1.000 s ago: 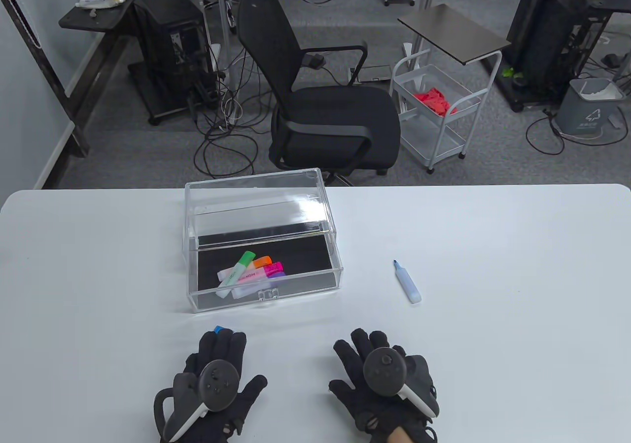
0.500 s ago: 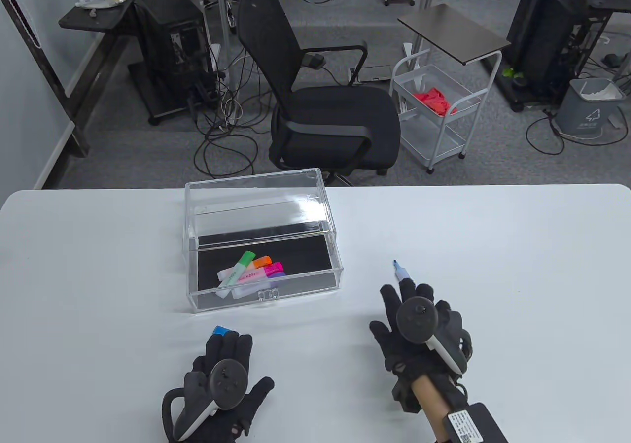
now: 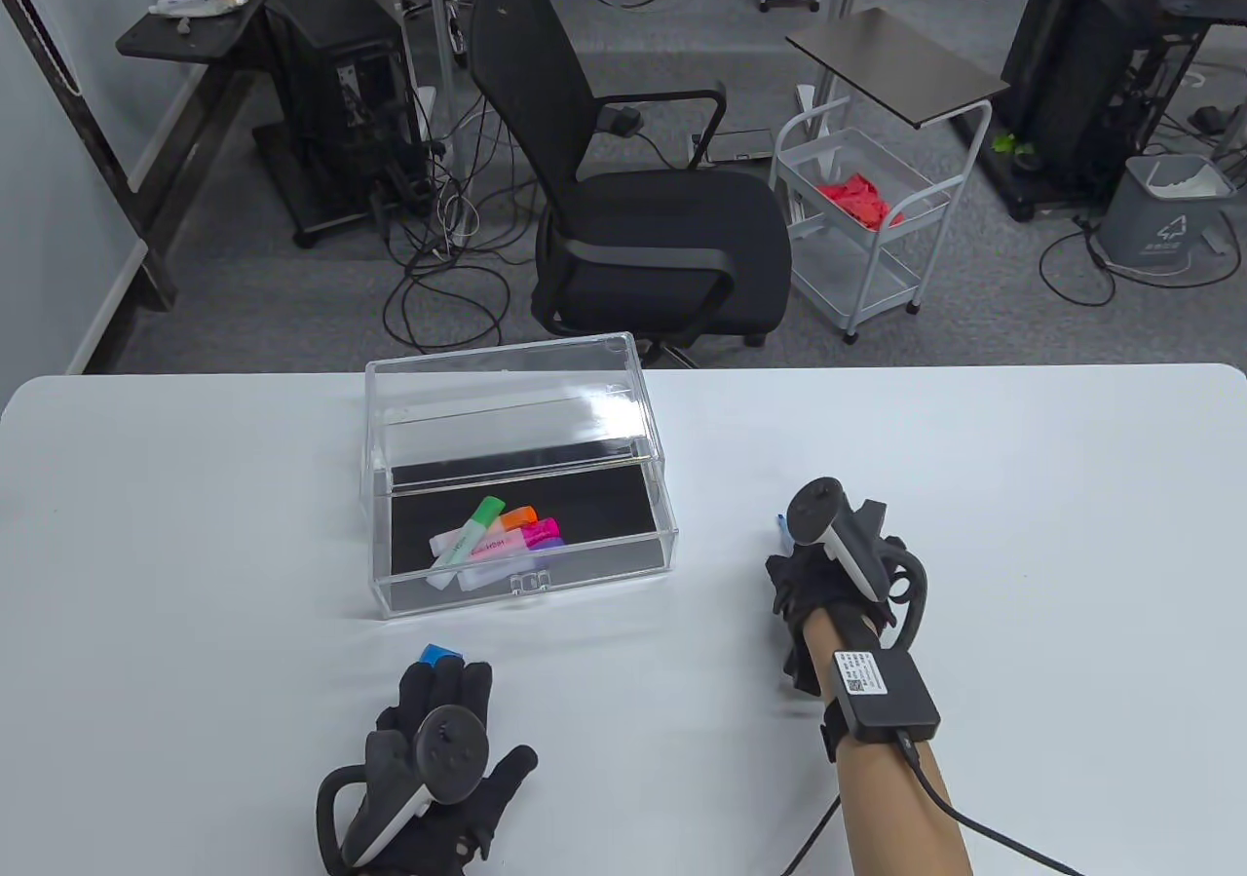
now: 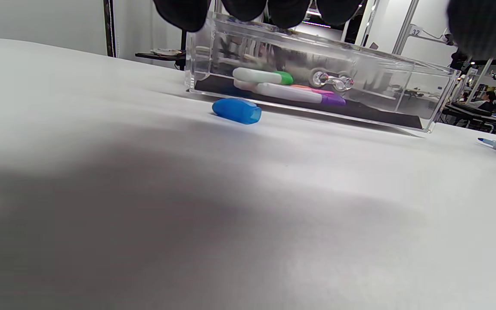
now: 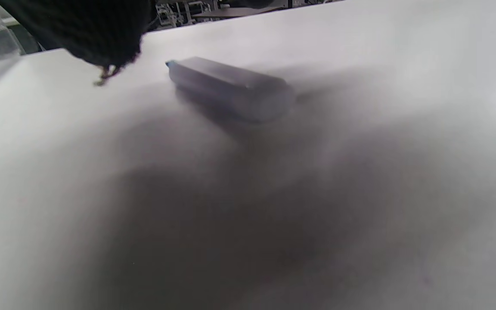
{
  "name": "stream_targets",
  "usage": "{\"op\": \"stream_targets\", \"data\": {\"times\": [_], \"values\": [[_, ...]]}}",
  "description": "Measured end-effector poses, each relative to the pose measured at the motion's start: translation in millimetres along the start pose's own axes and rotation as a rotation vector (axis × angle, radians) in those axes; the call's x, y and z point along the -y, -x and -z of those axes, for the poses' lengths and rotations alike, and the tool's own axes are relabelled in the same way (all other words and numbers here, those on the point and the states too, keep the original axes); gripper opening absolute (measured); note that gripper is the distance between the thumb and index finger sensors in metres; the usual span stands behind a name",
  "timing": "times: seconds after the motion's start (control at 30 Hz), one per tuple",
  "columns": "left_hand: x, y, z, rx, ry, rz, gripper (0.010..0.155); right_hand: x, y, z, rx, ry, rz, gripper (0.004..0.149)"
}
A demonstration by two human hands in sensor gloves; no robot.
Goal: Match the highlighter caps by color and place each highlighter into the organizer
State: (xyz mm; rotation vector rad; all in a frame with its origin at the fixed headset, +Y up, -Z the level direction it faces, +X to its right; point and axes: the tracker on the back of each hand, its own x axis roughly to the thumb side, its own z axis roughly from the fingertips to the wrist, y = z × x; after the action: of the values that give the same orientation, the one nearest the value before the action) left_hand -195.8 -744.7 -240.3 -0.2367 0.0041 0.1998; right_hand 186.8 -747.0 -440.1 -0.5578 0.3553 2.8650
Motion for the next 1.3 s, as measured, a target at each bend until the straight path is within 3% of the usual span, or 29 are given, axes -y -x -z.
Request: {"op": "stream_targets", "data": {"times": [0.17,0.4,0.6,0.87,0.97,1.3], "values": [[0.1,0.8,1.0,-0.009,0.007,0.005,0.090,-13.4,1.4,16.6,-0.068,-0.060,-0.014,0.075],[2.9,-0.8,2.7,-0.019,0.030,0.007,0.090,-14.8,1.2,18.2,-0.075,0.009,-0.032,0.057],[3.9,-2.5,3.8,-0.016,0.036,0.009,0.090,-17.0,-5.9,8.8,-0.018,0.045,-0.181,0.056],[8.1,-0.7,8.2,-0.028,0.061,0.011,0.090,1.2,-3.6,-26.8,0.135,0.124,-0.104,0.054],[8.7,-1.3,8.4,-0.027,0.066,0.015,0.090,7.6,-2.6,-41.8,0.154,0.099,-0.107,0.053],[17.1,-0.5,13.8,-0.037,0.099,0.053,0.090,21.3,-7.7,-120.9,0.289,0.147,-0.021,0.053]]}}
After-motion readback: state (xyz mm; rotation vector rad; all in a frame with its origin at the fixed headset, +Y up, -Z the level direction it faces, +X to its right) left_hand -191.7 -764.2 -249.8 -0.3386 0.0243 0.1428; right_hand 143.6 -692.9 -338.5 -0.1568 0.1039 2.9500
